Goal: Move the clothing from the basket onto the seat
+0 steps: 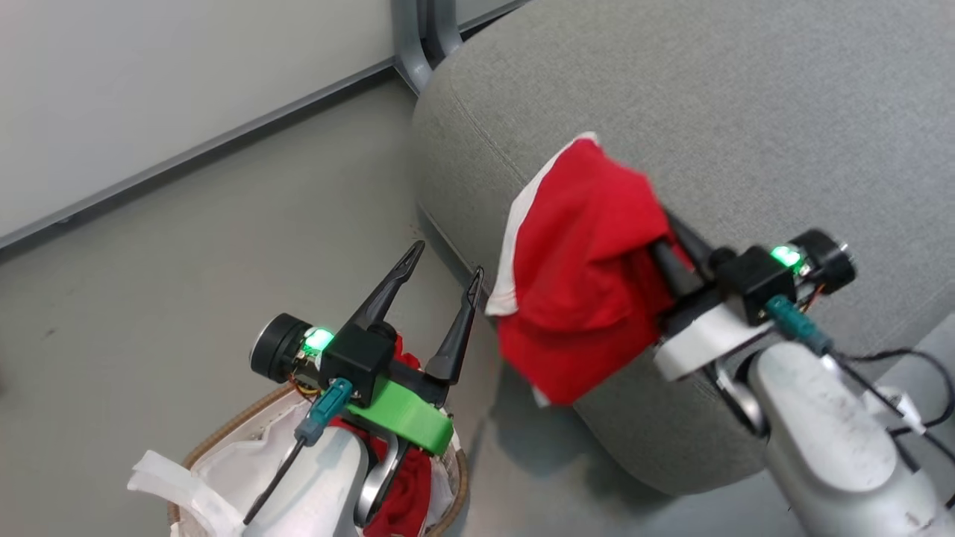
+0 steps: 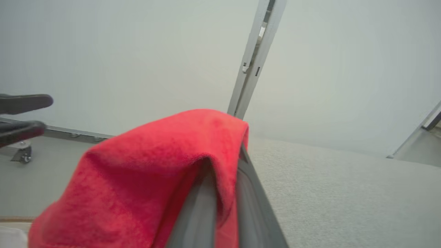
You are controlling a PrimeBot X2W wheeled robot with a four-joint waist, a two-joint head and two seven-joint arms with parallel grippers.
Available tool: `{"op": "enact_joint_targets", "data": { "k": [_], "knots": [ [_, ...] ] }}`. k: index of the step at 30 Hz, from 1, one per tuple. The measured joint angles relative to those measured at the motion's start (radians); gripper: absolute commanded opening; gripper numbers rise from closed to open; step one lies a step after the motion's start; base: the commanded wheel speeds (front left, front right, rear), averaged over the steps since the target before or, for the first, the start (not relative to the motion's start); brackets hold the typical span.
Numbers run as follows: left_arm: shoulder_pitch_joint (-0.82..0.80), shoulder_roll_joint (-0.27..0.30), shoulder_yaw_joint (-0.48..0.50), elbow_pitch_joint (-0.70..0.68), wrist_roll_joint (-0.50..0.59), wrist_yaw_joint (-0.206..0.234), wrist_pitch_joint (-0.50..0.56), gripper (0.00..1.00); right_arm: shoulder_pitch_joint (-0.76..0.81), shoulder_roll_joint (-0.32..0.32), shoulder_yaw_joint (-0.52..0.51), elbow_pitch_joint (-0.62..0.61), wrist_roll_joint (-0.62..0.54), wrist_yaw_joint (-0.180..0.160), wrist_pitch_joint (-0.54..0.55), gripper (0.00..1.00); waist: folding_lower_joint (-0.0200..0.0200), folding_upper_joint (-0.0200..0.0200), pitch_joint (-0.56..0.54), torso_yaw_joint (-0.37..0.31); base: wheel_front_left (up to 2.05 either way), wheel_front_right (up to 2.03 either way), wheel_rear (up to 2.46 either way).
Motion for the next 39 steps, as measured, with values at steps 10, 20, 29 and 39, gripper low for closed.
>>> {"op": "enact_joint_targets", "data": {
  "k": [10,20,29,39],
  "knots": [
    [-0.089,0.050,-0.048,0.004,0.001,0.000,0.000,1.00,-0.341,-0.182,-0.215,0.134,-0.109,0.000,0.000,0.00,0.0000,0.0000,0.133,-0.019,0.00,0.00,0.00],
    [-0.185,0.072,-0.067,-0.006,-0.001,-0.001,0.000,1.00,-0.468,-0.215,-0.451,0.401,-0.148,0.000,0.000,0.00,0.0002,0.0000,0.323,0.053,0.00,0.00,0.00],
    [-0.194,0.069,-0.009,0.003,0.001,-0.001,0.000,1.00,-0.366,-0.149,-0.606,0.430,-0.202,0.000,0.000,1.00,0.0002,0.0000,0.402,0.144,0.00,0.00,0.00],
    [-0.129,0.064,0.119,-0.002,-0.005,-0.002,0.000,1.00,-0.190,-0.095,-0.523,0.242,-0.127,0.000,0.000,1.00,0.0002,0.0000,0.332,0.153,0.00,0.00,0.00]
  ]
}}
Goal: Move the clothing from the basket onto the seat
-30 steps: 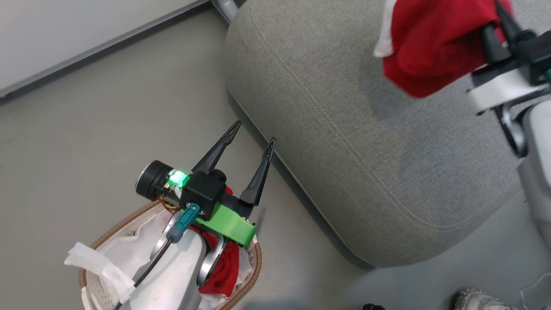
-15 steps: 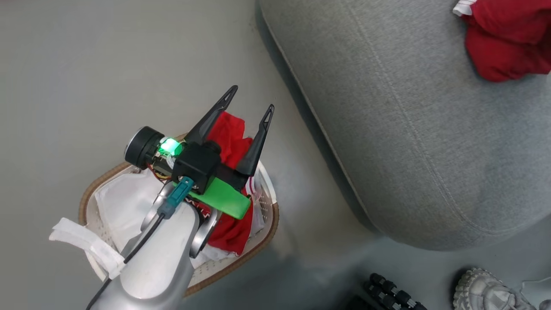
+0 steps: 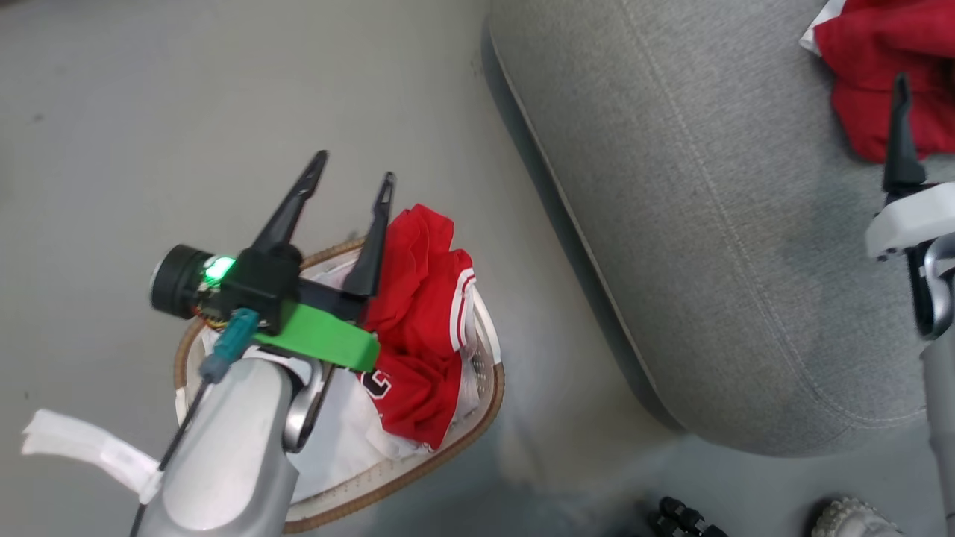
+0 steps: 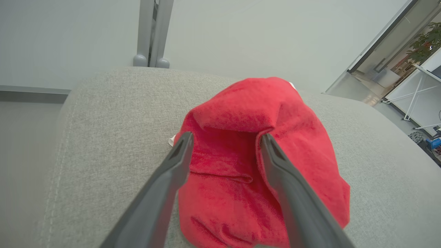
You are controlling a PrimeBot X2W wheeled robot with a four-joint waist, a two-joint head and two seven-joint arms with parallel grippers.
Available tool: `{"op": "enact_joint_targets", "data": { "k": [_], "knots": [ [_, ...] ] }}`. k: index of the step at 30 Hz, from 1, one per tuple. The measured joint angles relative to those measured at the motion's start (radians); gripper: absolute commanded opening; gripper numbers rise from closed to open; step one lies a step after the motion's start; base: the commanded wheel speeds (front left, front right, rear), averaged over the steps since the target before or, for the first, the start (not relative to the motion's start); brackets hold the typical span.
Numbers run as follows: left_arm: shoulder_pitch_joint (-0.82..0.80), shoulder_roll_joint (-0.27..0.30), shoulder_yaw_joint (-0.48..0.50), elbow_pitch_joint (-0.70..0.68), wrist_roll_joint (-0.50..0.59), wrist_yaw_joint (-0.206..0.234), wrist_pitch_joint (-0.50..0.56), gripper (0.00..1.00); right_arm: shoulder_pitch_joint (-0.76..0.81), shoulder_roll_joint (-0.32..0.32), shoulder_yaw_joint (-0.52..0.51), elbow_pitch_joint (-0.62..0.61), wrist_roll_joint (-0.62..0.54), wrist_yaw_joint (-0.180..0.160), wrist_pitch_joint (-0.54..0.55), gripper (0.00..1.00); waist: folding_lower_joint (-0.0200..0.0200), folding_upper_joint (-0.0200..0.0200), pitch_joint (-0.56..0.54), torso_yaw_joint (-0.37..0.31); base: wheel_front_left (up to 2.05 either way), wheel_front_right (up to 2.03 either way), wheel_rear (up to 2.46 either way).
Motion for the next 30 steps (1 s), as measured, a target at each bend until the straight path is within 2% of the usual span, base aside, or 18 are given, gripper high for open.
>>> {"op": "enact_joint_targets", "data": {
  "k": [6,11,13,22,30],
  "knots": [
    [0.064,-0.030,0.133,-0.005,0.019,0.000,0.000,1.00,0.074,0.038,0.130,-0.127,0.080,0.000,0.000,1.00,-0.0001,0.0000,-0.077,0.004,0.00,0.00,0.00],
    [0.107,-0.055,0.220,0.010,0.038,0.009,0.000,1.00,0.112,0.084,0.221,-0.157,0.128,0.000,0.000,1.00,-0.0001,0.0000,-0.127,0.037,0.00,0.00,0.00],
    [0.127,-0.064,0.253,0.018,0.039,0.018,0.000,1.00,0.128,0.114,0.226,-0.156,0.159,0.000,0.000,1.00,-0.0001,0.0000,-0.143,0.063,0.00,0.00,0.00],
    [0.239,-0.080,0.344,0.065,0.034,0.040,0.000,1.00,0.240,0.139,0.265,-0.143,0.163,0.000,0.000,1.00,-0.0001,0.0000,-0.213,0.190,0.00,0.00,0.00],
    [0.351,-0.081,0.363,0.097,-0.023,0.044,0.000,1.00,0.353,0.167,0.244,-0.151,0.160,0.000,0.000,1.00,-0.0002,-0.0001,-0.313,0.259,0.00,0.00,0.00]
  ]
}}
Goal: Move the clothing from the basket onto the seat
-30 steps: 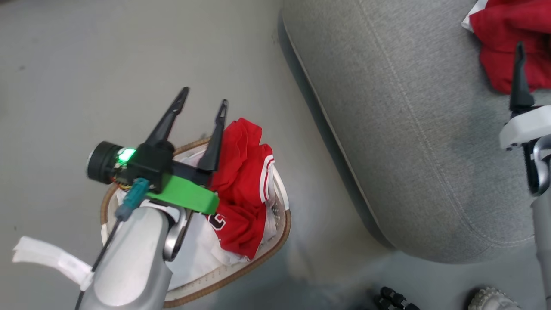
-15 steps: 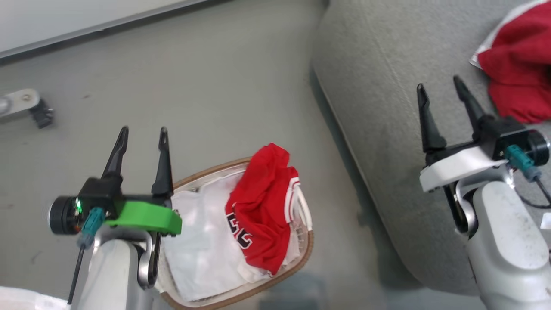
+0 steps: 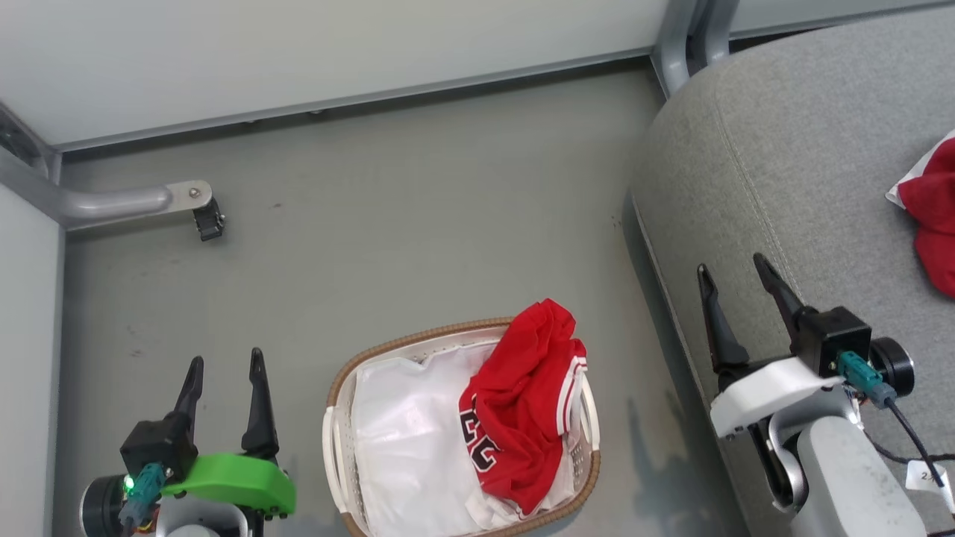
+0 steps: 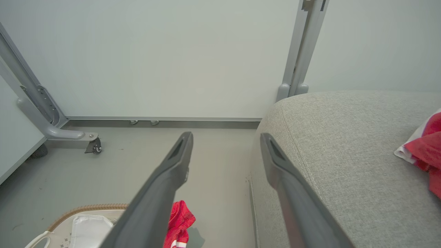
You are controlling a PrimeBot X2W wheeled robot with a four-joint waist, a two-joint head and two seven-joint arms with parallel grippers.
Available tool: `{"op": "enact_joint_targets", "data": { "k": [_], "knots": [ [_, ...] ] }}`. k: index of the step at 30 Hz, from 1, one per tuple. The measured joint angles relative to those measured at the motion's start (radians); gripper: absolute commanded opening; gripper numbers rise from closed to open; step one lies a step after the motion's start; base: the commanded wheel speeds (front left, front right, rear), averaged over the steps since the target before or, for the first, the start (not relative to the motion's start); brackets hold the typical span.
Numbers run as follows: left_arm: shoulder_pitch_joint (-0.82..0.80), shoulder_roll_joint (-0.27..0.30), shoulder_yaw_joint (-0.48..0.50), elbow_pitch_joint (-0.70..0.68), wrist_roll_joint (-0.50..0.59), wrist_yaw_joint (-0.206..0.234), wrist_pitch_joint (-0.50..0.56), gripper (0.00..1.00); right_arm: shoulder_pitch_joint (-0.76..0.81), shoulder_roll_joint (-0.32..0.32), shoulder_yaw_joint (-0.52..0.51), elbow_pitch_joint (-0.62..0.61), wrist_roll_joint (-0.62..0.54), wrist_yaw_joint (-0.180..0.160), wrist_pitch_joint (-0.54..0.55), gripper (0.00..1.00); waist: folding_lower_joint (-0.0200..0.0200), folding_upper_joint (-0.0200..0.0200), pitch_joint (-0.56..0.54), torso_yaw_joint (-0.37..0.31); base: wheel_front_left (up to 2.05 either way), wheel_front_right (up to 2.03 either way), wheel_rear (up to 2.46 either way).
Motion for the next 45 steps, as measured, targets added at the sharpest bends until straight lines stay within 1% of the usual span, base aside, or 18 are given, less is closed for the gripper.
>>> {"op": "enact_joint_targets", "data": {
  "k": [4,10,16,19,26,31,38,45],
  "knots": [
    [0.045,0.000,0.012,0.005,-0.008,-0.002,0.000,1.00,0.055,0.011,0.004,0.016,-0.001,0.000,0.000,1.00,0.0000,0.0000,-0.050,0.018,0.00,0.00,0.00],
    [0.100,0.000,0.004,0.003,-0.031,-0.002,0.000,1.00,0.108,0.020,0.004,0.035,-0.003,0.000,0.000,1.00,0.0000,0.0000,-0.109,0.030,0.00,0.00,0.00],
    [0.103,0.000,-0.019,0.010,-0.036,-0.009,0.000,1.00,0.118,0.026,0.009,0.038,-0.004,0.000,0.000,1.00,0.0000,0.0000,-0.121,0.031,0.00,0.00,0.00],
    [0.100,0.000,-0.053,0.038,-0.037,-0.016,0.000,1.00,0.111,0.028,0.017,0.035,-0.004,0.000,0.000,1.00,0.0000,0.0000,-0.109,0.027,0.00,0.00,0.00],
    [-0.003,-0.001,-0.175,0.114,-0.078,-0.028,0.000,1.00,0.028,0.018,0.036,-0.003,-0.004,0.000,0.000,1.00,0.0000,0.0000,-0.045,0.011,0.00,0.00,0.00],
    [-0.097,-0.002,-0.267,0.195,-0.099,-0.036,0.000,1.00,-0.059,0.011,0.055,-0.067,-0.003,0.000,0.000,1.00,0.0000,0.0001,0.028,-0.011,0.00,0.00,0.00],
    [-0.271,-0.003,-0.402,0.349,-0.139,-0.040,0.000,1.00,-0.172,0.004,0.049,-0.160,0.005,0.000,0.000,1.00,0.0000,0.0001,0.165,-0.054,0.00,0.00,0.00],
    [-0.418,-0.004,-0.494,0.518,-0.192,-0.041,0.000,1.00,-0.253,0.005,0.061,-0.240,0.001,0.000,0.000,1.00,0.0000,0.0001,0.302,-0.100,0.00,0.00,0.00]
  ]
}}
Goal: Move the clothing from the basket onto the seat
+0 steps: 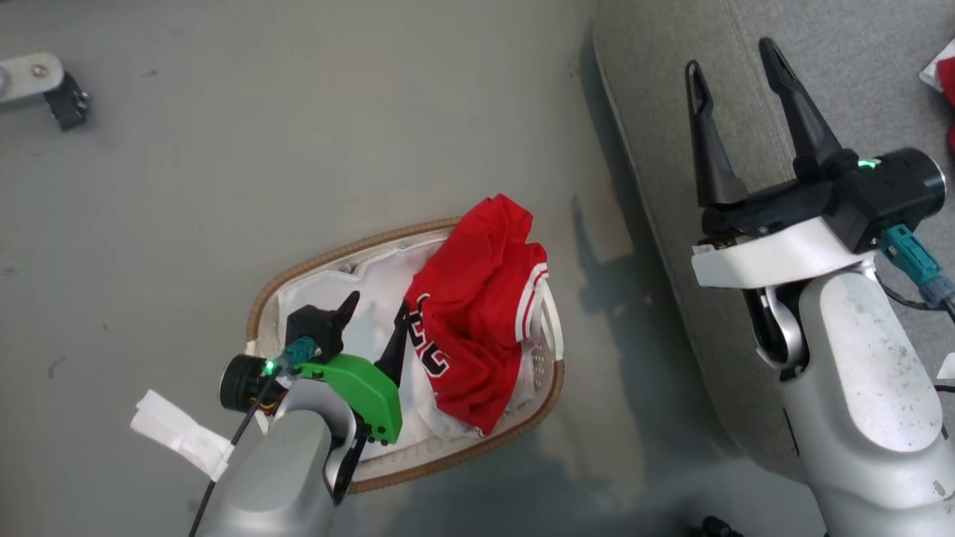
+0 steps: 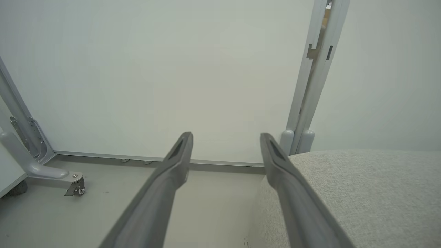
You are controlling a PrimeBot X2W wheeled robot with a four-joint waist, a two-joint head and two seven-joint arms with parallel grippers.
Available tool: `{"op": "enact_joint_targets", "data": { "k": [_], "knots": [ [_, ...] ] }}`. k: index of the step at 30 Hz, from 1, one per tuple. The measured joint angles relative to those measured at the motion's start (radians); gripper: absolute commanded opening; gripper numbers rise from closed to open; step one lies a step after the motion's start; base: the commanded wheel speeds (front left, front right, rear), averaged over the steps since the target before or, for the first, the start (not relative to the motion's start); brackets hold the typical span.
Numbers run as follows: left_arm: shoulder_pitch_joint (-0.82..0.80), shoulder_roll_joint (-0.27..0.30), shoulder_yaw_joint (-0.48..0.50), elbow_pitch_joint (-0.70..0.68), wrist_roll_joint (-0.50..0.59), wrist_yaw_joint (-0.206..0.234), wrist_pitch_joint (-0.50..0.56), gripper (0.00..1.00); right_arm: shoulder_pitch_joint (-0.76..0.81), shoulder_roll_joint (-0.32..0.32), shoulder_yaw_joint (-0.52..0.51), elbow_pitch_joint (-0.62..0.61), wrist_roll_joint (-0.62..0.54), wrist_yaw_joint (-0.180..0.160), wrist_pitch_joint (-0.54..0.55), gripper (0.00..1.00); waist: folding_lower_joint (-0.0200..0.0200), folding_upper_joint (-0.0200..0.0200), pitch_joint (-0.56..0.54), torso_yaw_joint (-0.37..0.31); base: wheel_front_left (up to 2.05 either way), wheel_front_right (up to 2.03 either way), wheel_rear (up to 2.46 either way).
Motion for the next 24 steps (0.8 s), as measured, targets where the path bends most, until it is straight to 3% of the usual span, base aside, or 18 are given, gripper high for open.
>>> {"op": "enact_joint_targets", "data": {
  "k": [12,24],
  "knots": [
    [-0.179,0.000,-0.123,0.215,-0.095,-0.001,0.000,1.00,-0.082,0.019,0.014,-0.123,0.004,0.000,0.000,1.00,0.0001,0.0000,0.207,-0.095,0.00,0.00,0.00],
    [-0.295,0.000,-0.133,0.332,-0.103,-0.001,-0.001,1.00,-0.109,0.032,0.023,-0.165,-0.004,0.000,0.000,1.00,0.0001,0.0000,0.349,-0.158,0.00,0.00,0.00]
  ]
}}
